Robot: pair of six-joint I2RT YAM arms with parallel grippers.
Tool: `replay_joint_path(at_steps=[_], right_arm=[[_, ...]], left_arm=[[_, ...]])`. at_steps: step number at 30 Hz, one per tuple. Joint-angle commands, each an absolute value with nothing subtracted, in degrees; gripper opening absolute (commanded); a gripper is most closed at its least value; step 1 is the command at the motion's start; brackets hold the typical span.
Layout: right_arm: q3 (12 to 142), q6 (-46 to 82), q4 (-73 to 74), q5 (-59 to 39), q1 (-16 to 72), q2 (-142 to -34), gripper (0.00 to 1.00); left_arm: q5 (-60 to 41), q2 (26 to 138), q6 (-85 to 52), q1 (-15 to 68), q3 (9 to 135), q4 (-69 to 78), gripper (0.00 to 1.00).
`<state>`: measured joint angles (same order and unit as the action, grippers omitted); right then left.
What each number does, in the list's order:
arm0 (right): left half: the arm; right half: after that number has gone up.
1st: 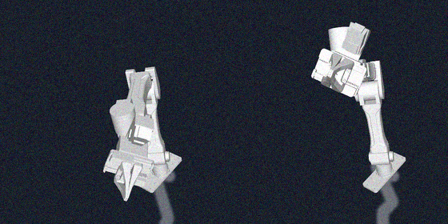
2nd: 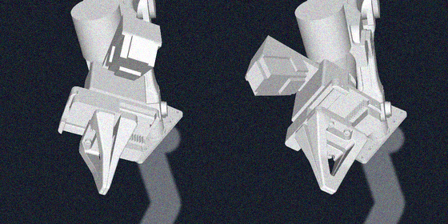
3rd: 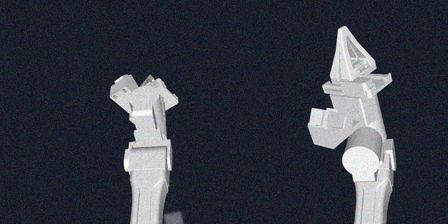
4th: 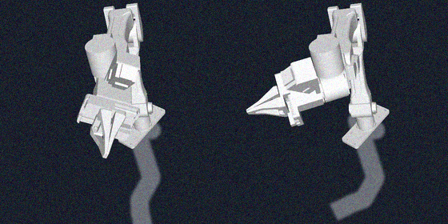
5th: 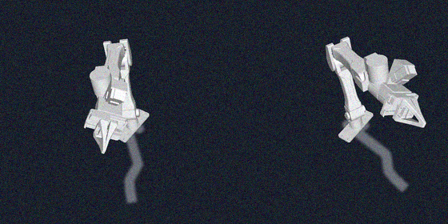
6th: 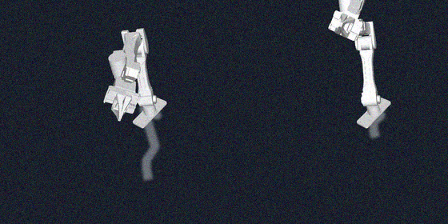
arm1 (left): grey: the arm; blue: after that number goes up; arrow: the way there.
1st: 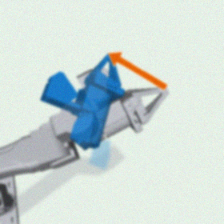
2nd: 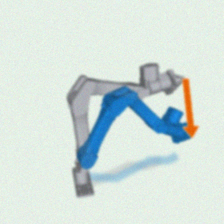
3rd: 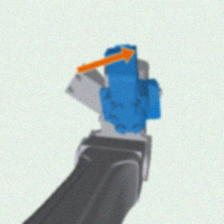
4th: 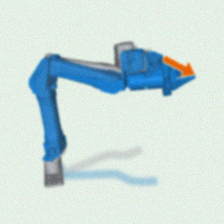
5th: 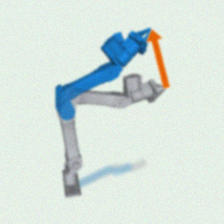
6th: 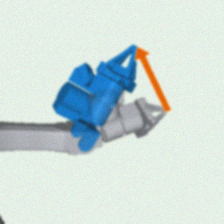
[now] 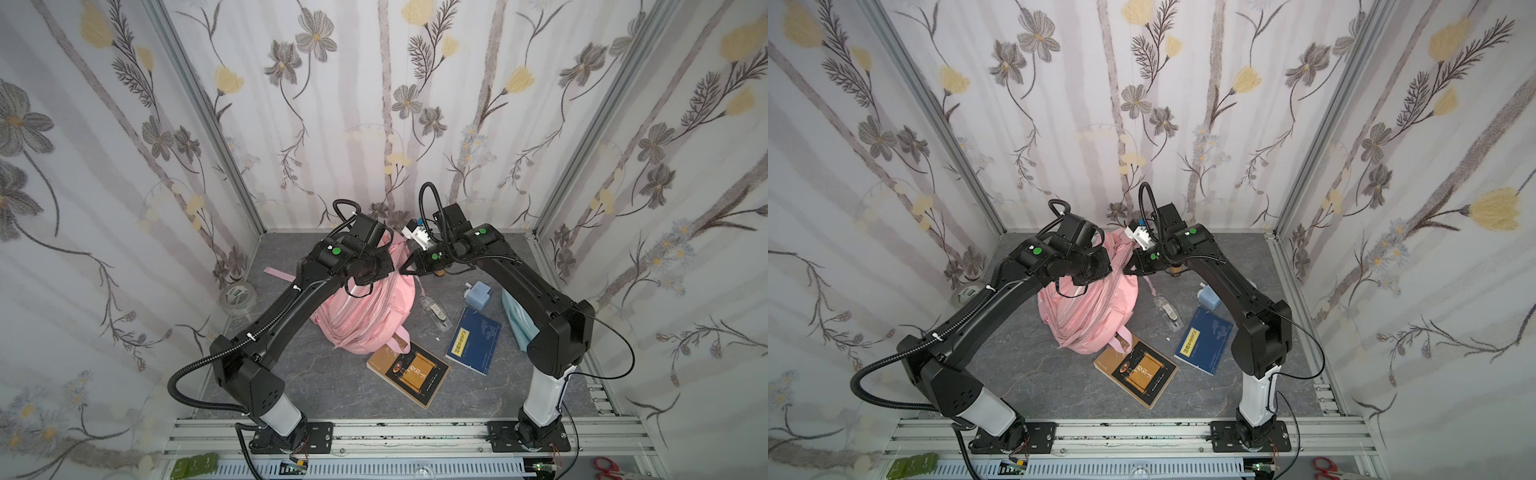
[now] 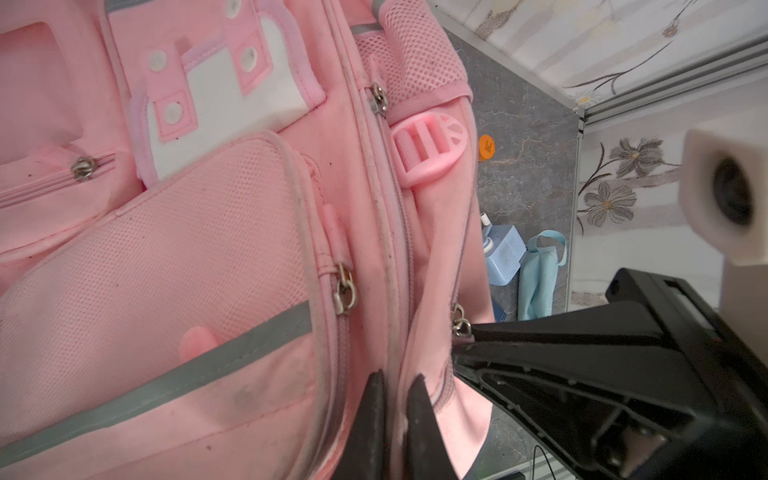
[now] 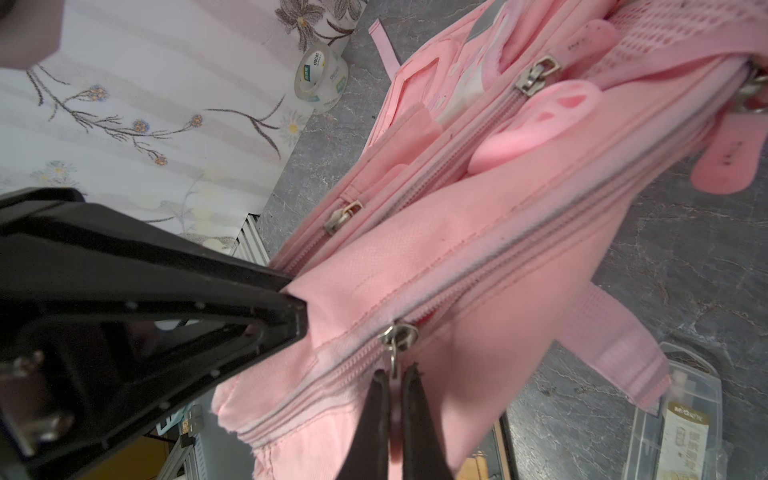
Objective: Pack the student bag
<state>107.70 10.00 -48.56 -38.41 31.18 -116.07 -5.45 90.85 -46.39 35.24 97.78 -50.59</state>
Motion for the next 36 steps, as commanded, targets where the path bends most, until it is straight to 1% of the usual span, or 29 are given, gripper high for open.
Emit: replay_joint_path(at_steps=[1, 7, 10, 14, 20, 25, 36], right_arm=[[106.8, 10.0, -47.2, -43.4, 31.6, -115.0, 0.00], [104.9, 11.6, -43.9, -45.6, 31.9, -112.9, 0.00], [104.9, 11.7, -44.0, -43.8, 32.1, -112.1, 0.00], [105.3, 10.9, -45.0, -38.6, 32.1, -111.0, 0.00], [107.1, 8.2, -49.3, -38.9, 33.1, -113.3, 0.00], [102.9, 7.9, -48.1, -38.9, 33.5, -115.3, 0.00], [102.3, 8.9, -46.7, -42.2, 35.0, -114.4, 0.00]], left_arm=[[-6.3, 89.4, -51.4, 35.0, 97.6, -40.4, 0.00], [-3.6, 90.9, -49.7, 32.5, 96.3, -41.4, 0.00], [-3.6, 92.3, -49.6, 32.2, 96.0, -41.0, 0.00], [-4.2, 94.0, -49.1, 32.2, 95.6, -41.8, 0.00], [-5.7, 94.0, -51.6, 32.5, 91.9, -37.6, 0.00], [-5.1, 94.9, -50.8, 32.1, 94.2, -36.5, 0.00], [-1.7, 98.5, -50.6, 28.9, 101.4, -35.6, 0.00]])
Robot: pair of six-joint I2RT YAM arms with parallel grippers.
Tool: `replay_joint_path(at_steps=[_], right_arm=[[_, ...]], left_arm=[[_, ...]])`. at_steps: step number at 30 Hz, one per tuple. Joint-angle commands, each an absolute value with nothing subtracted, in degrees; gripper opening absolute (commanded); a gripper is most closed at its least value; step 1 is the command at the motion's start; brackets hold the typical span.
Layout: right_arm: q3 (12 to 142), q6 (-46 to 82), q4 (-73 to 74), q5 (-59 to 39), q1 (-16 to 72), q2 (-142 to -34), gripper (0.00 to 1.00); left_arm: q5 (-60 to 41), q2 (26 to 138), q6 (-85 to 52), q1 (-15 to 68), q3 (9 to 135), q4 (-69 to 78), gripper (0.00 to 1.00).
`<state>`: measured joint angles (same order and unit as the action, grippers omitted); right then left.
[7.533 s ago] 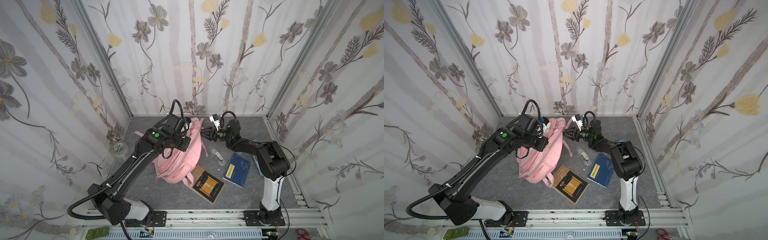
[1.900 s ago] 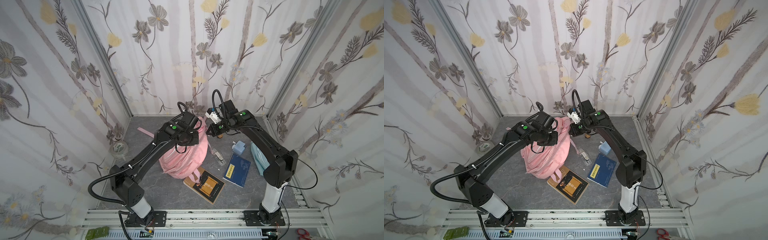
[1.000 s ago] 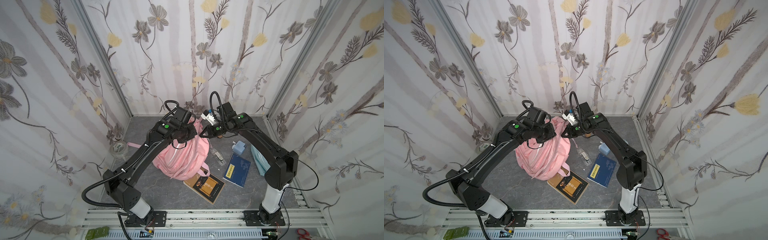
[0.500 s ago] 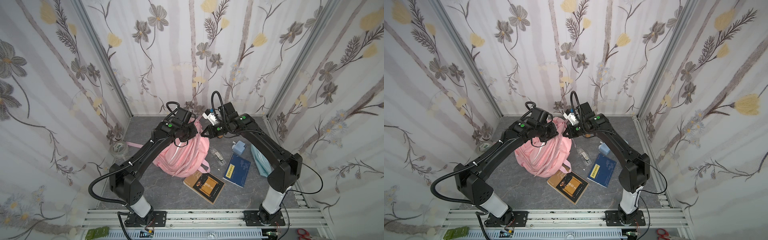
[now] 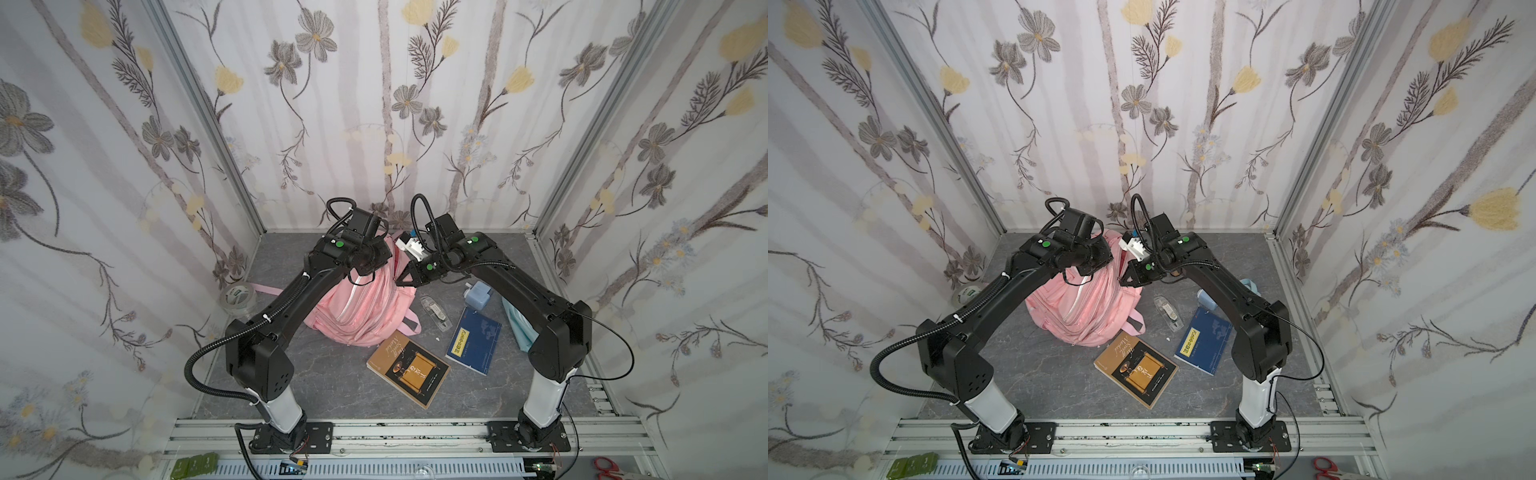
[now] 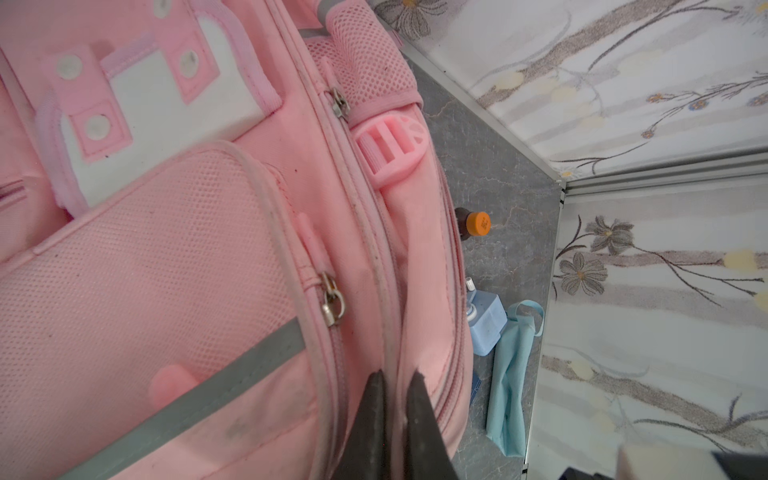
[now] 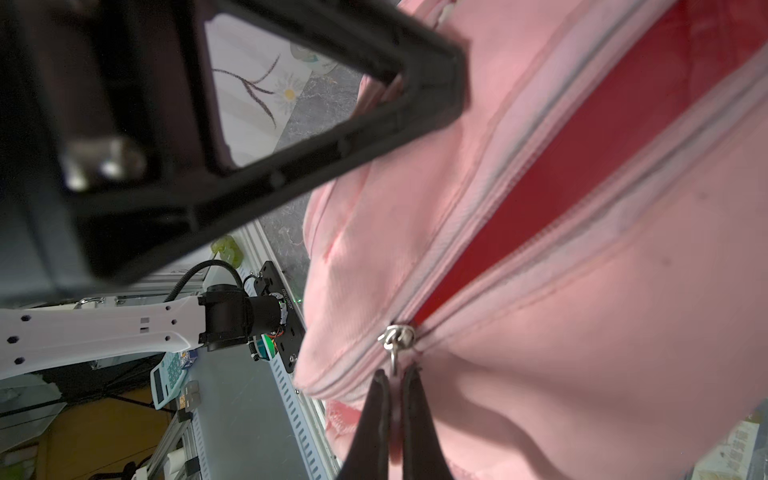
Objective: Pack the student bag
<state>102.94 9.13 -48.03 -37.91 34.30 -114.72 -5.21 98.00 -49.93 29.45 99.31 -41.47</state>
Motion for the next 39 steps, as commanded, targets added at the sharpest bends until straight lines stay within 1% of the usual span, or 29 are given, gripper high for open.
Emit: replay_joint_path(at_steps=[1, 5, 13, 17, 19, 23, 24, 25, 26, 28, 29, 31, 33, 39], right_arm=[[102.0, 9.0, -46.4, -42.7, 35.3, -114.4, 0.00], [101.8, 10.2, -45.0, -44.2, 36.6, -114.6, 0.00], [101.7, 10.9, -43.2, -43.9, 37.9, -113.6, 0.00], [101.9, 10.7, -42.9, -43.0, 37.9, -113.2, 0.00], [101.9, 10.4, -42.3, -42.0, 37.9, -112.9, 0.00], [101.9, 10.4, -40.9, -40.5, 37.2, -113.0, 0.00], [101.9, 10.5, -40.5, -40.2, 37.0, -113.1, 0.00], [101.9, 10.4, -40.2, -39.8, 36.7, -113.2, 0.00], [101.9, 10.4, -40.0, -39.5, 36.5, -113.3, 0.00], [101.6, 10.3, -39.4, -38.2, 36.2, -113.2, 0.00], [101.6, 10.2, -39.2, -37.7, 36.0, -113.2, 0.00], [101.6, 9.8, -38.9, -37.5, 35.6, -113.2, 0.00], [101.5, 9.3, -38.9, -37.1, 35.4, -113.1, 0.00], [102.8, 5.9, -41.1, -32.8, 35.3, -112.8, 0.00]], left_arm=[[-1.1, 98.8, -50.8, 28.7, 102.1, -35.2, 0.00], [1.9, 100.4, -51.0, 28.2, 106.3, -34.7, 0.00], [6.9, 104.4, -50.4, 26.0, 115.5, -37.2, 0.00], [8.6, 104.0, -51.0, 25.2, 115.2, -36.6, 0.00], [6.9, 103.6, -50.3, 25.1, 113.9, -35.0, 0.00], [-1.4, 102.8, -46.7, 25.1, 110.6, -33.1, 0.01], [-3.3, 102.5, -45.9, 25.0, 109.6, -33.1, 0.13], [-5.2, 101.9, -44.8, 25.1, 108.5, -33.3, 0.28], [-6.6, 101.2, -43.6, 25.0, 107.3, -33.7, 0.40], [-7.6, 99.4, -42.2, 25.0, 105.1, -35.1, 0.55], [-7.6, 98.2, -41.4, 25.0, 104.0, -36.0, 0.59], [-7.9, 95.9, -39.8, 25.0, 101.6, -37.3, 0.62], [-9.0, 93.7, -37.9, 25.0, 100.0, -39.0, 0.62], [-16.5, 89.2, -33.7, 25.2, 95.5, -45.1, 0.62]])
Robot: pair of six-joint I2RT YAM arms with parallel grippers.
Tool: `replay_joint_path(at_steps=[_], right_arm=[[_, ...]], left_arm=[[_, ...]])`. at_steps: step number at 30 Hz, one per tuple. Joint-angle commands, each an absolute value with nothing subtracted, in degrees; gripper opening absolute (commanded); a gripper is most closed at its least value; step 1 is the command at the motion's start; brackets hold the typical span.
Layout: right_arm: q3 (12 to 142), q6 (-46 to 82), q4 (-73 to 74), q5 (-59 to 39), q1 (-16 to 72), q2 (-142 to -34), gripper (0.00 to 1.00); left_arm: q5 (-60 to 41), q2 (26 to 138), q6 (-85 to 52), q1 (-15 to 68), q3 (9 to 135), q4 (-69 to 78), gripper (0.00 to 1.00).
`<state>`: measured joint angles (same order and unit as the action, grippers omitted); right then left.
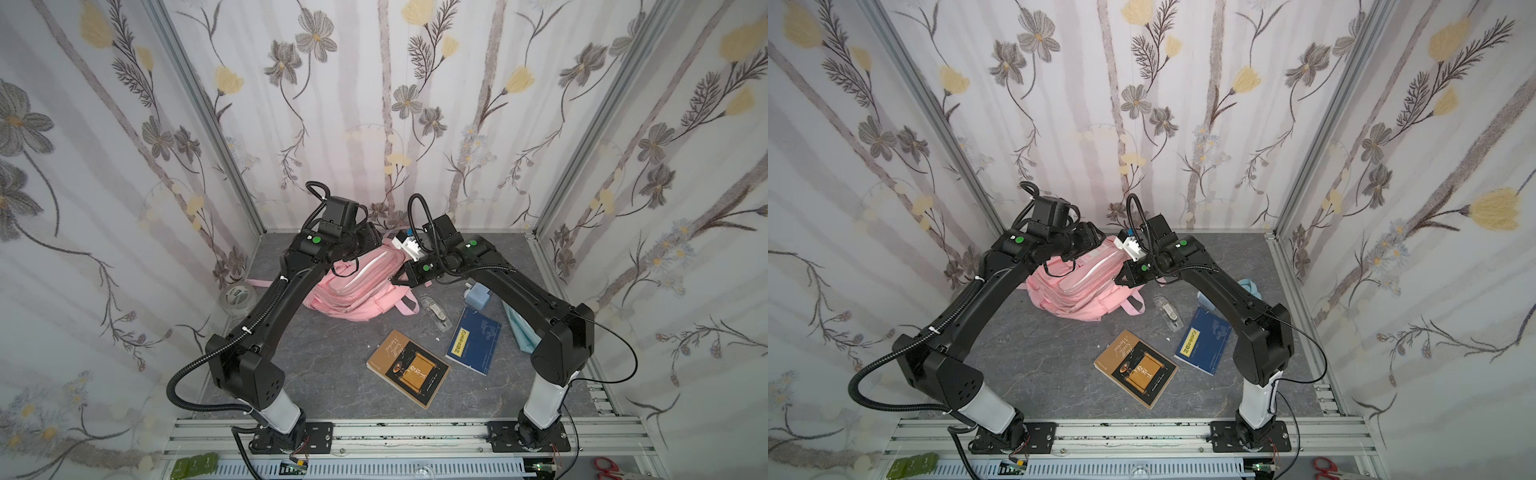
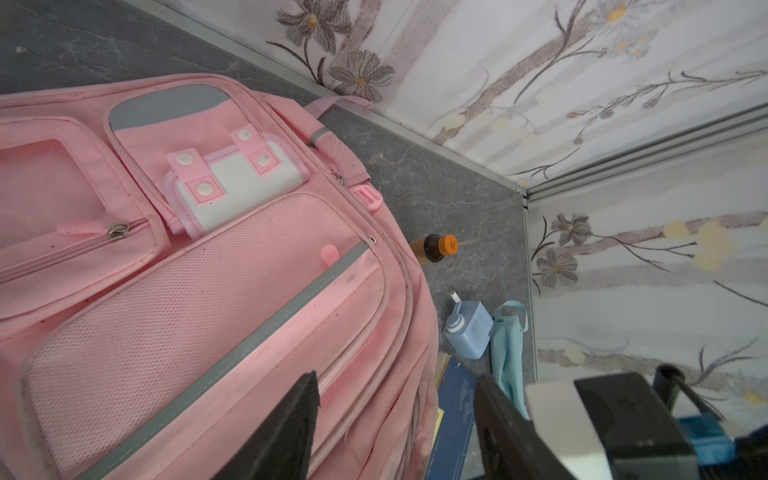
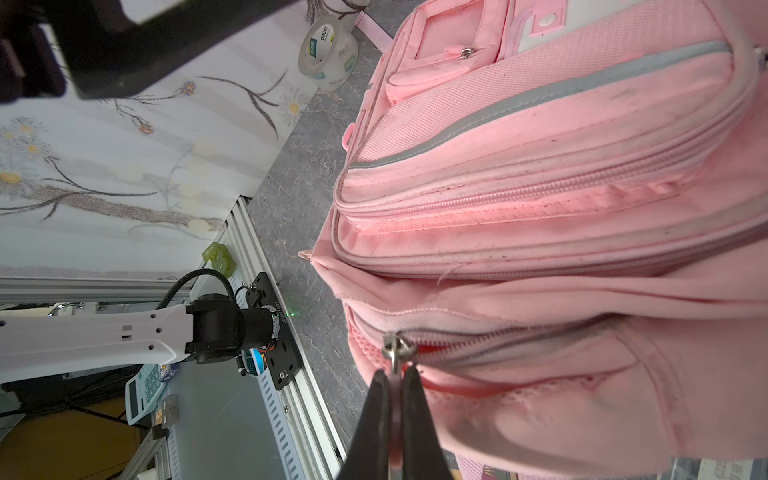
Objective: Pack the student bag
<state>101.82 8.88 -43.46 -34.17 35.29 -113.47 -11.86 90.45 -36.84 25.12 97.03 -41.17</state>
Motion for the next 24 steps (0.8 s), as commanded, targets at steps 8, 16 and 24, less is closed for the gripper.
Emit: replay_joint_path(at_steps=[8, 16, 24], right_arm=[[99.3, 1.2, -40.5, -26.7, 36.0, -109.1, 0.00], [92.6, -2.6, -36.3, -15.6, 37.1, -103.3, 0.00], [92.0, -2.3, -36.4, -14.9, 37.1, -102.2, 0.00]], left_arm=[[-19.4, 85.8, -33.5, 27.4, 86.0, -40.2, 0.64], [-10.9, 89.1, -20.9, 29.1, 86.9, -38.5, 0.51], [-9.6, 93.5, -12.6, 31.2, 89.2, -38.6, 0.62]])
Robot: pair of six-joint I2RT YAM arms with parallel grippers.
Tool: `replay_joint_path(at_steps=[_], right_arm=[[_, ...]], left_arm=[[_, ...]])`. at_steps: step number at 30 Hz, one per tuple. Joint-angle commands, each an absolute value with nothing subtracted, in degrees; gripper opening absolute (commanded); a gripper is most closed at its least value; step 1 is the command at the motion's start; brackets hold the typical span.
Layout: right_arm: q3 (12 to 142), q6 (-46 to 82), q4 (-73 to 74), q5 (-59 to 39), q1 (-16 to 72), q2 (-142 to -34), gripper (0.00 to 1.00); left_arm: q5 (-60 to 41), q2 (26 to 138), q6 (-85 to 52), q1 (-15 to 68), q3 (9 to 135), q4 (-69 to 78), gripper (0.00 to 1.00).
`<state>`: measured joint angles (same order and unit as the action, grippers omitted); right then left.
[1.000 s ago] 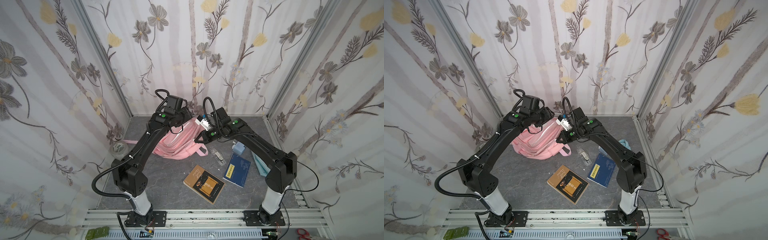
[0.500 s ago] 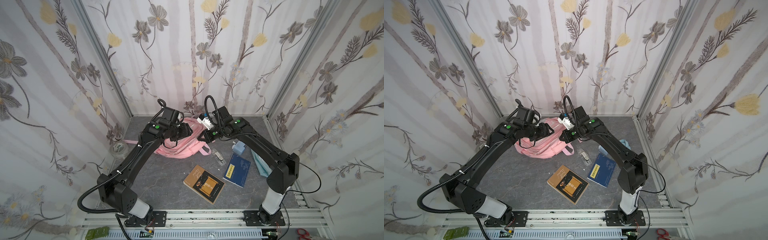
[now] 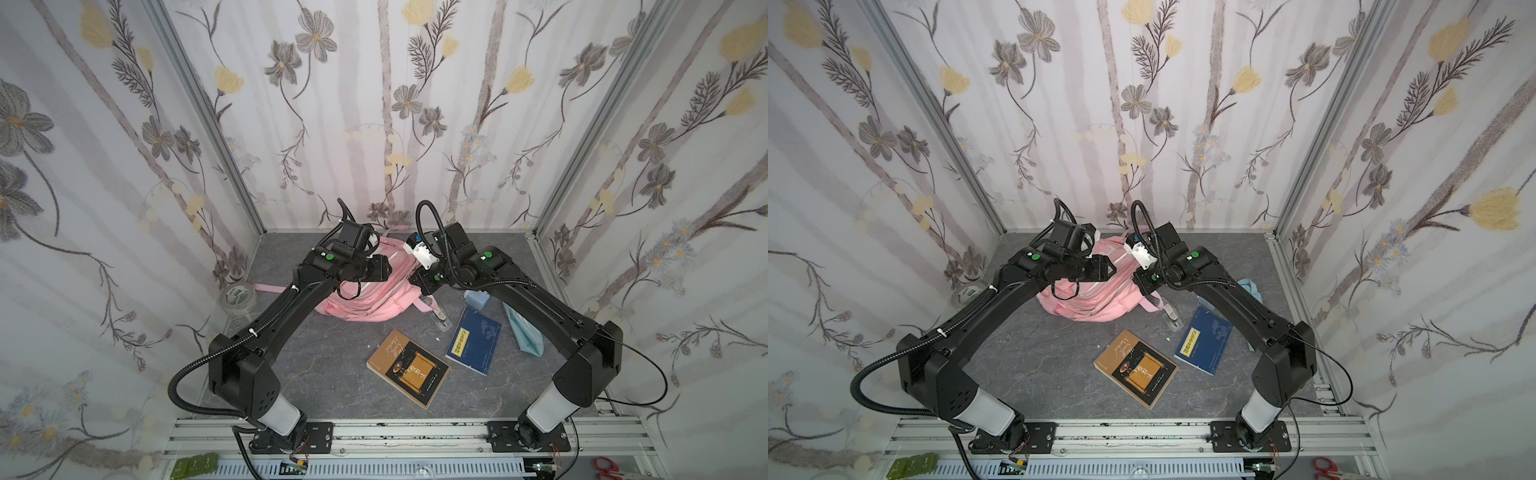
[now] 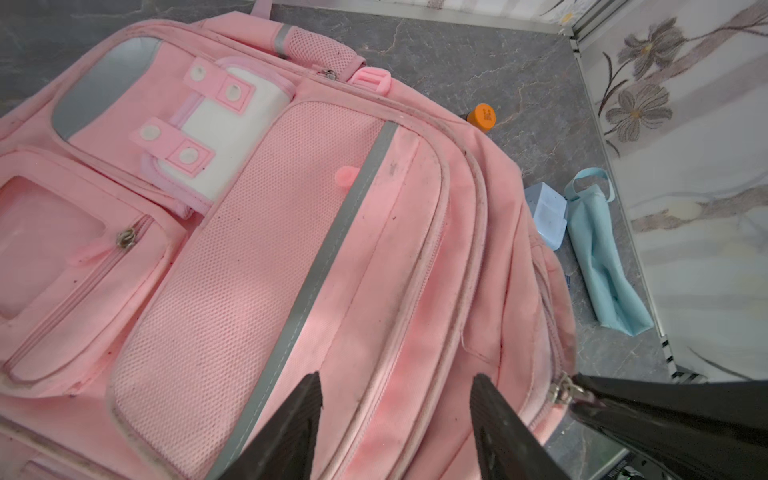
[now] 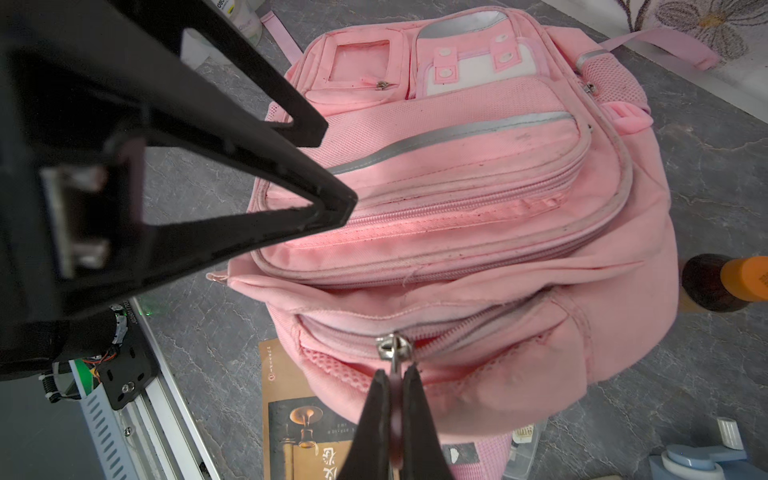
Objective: Pack the student bag
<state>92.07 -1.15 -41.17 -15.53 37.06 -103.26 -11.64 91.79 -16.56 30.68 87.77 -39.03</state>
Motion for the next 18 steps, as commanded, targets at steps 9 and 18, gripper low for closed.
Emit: replay_joint_path(at_steps=[9, 18], right_arm=[[91.6, -1.5, -36.3, -15.0, 37.1, -101.9, 0.00], [91.8, -0.3, -35.7, -15.9, 36.9, -100.5, 0.00]], left_arm=[[1.3, 100.7, -14.2, 30.9, 93.7, -43.7, 0.42], [1.7, 101.4, -14.8, 29.6, 95.9, -46.3, 0.00]])
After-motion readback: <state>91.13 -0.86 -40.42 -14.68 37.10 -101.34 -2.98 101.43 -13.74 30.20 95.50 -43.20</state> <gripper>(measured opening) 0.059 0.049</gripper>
